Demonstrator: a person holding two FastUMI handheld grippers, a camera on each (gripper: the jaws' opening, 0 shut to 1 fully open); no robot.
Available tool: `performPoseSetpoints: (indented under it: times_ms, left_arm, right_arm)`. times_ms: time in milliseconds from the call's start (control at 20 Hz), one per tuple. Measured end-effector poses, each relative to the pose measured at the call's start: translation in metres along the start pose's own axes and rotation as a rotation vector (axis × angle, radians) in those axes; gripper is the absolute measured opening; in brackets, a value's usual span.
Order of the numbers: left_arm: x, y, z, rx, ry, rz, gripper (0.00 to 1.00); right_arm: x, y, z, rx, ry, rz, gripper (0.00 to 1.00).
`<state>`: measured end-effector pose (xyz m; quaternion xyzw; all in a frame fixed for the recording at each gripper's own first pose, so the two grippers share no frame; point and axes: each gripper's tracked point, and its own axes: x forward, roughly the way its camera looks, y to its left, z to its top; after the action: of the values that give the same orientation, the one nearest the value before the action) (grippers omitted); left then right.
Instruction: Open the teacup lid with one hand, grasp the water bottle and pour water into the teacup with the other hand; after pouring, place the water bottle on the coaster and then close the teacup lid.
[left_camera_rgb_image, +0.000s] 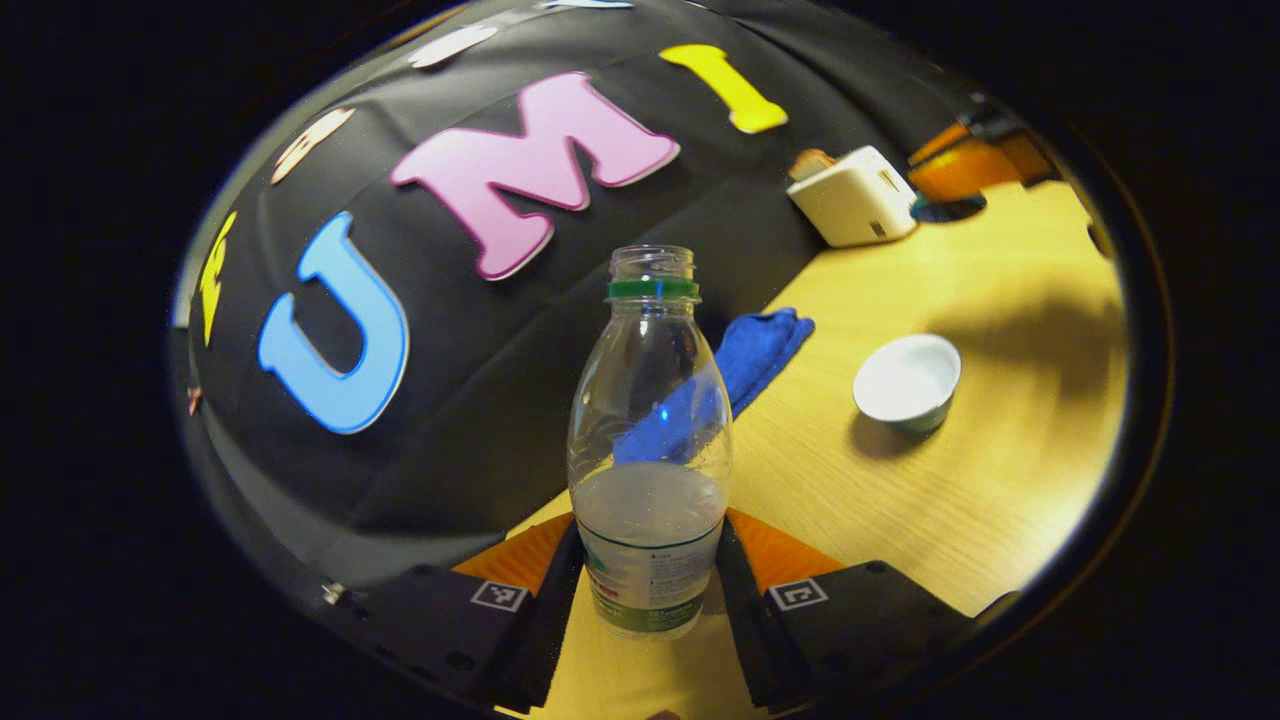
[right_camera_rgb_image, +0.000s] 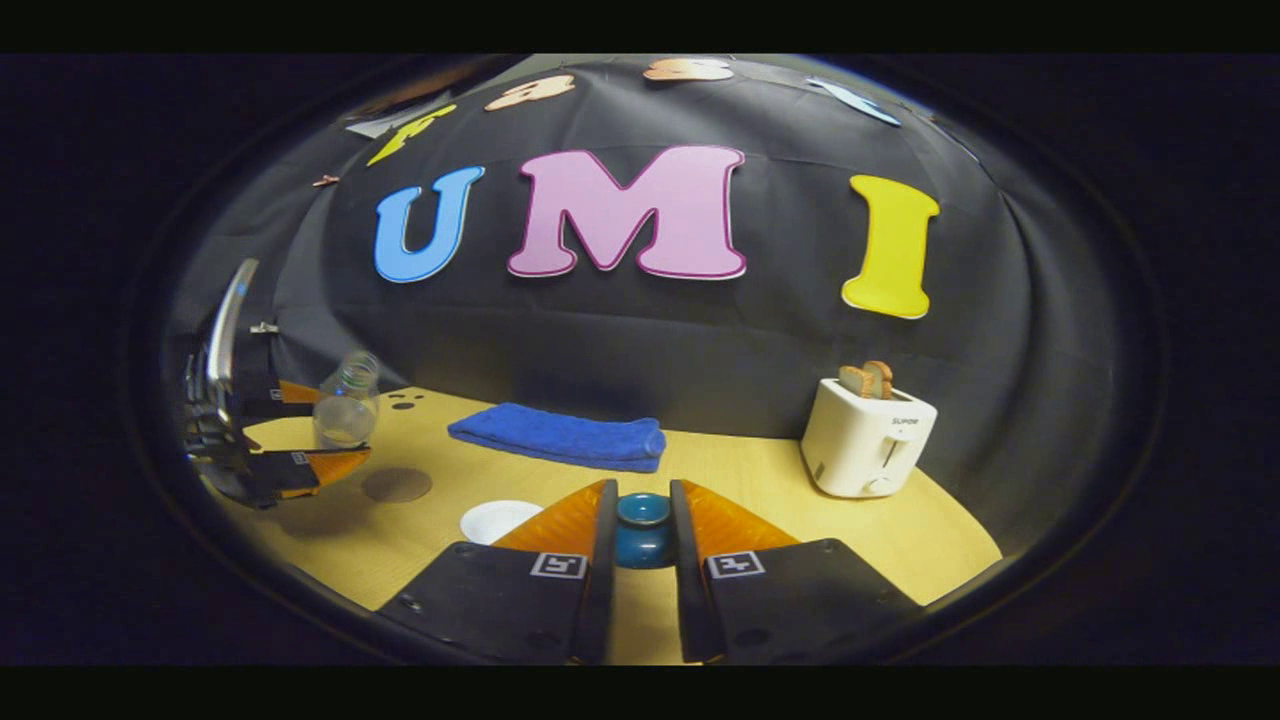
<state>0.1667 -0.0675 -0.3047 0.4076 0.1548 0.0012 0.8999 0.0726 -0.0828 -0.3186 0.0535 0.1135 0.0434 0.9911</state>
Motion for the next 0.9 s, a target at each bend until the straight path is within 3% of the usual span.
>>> performPoseSetpoints:
  times_ms: [50, 100, 200, 300, 350, 400, 600, 750, 800, 900]
  left_arm:
    - [0.005, -0.002, 0.002, 0.058, 0.002, 0.003, 0.72]
    - [0.008, -0.003, 0.004, 0.117, -0.002, 0.011, 0.72]
    - [0.012, -0.004, 0.008, 0.226, -0.012, 0.029, 0.72]
    - [0.017, -0.006, 0.012, 0.316, -0.016, 0.041, 0.72]
    - [0.019, -0.006, 0.013, 0.351, -0.017, 0.044, 0.72]
    - [0.022, -0.006, 0.015, 0.382, -0.015, 0.047, 0.72]
    - [0.027, -0.008, 0.021, 0.474, -0.015, 0.053, 0.72]
    - [0.033, -0.012, 0.022, 0.537, -0.017, 0.057, 0.72]
    - [0.035, -0.012, 0.021, 0.565, -0.016, 0.061, 0.72]
    - [0.04, -0.011, 0.019, 0.616, -0.008, 0.076, 0.72]
  right_arm:
    - [-0.003, -0.004, -0.001, -0.002, 0.002, -0.004, 0.34]
    - [-0.006, -0.008, -0.001, -0.003, 0.001, -0.007, 0.29]
    - [-0.01, -0.016, -0.003, -0.003, 0.001, -0.015, 0.34]
    - [-0.014, -0.025, -0.005, 0.0, 0.003, -0.024, 0.29]
    - [-0.015, -0.027, -0.006, 0.003, 0.003, -0.028, 0.34]
    - [-0.017, -0.03, -0.008, 0.004, 0.003, -0.031, 0.29]
    - [-0.025, -0.034, -0.015, -0.004, 0.001, -0.032, 0.34]
    - [-0.026, -0.035, -0.014, -0.008, -0.002, -0.028, 0.24]
    - [-0.026, -0.034, -0.014, -0.008, -0.003, -0.025, 0.29]
    - [-0.025, -0.033, -0.014, -0.015, -0.005, -0.017, 0.29]
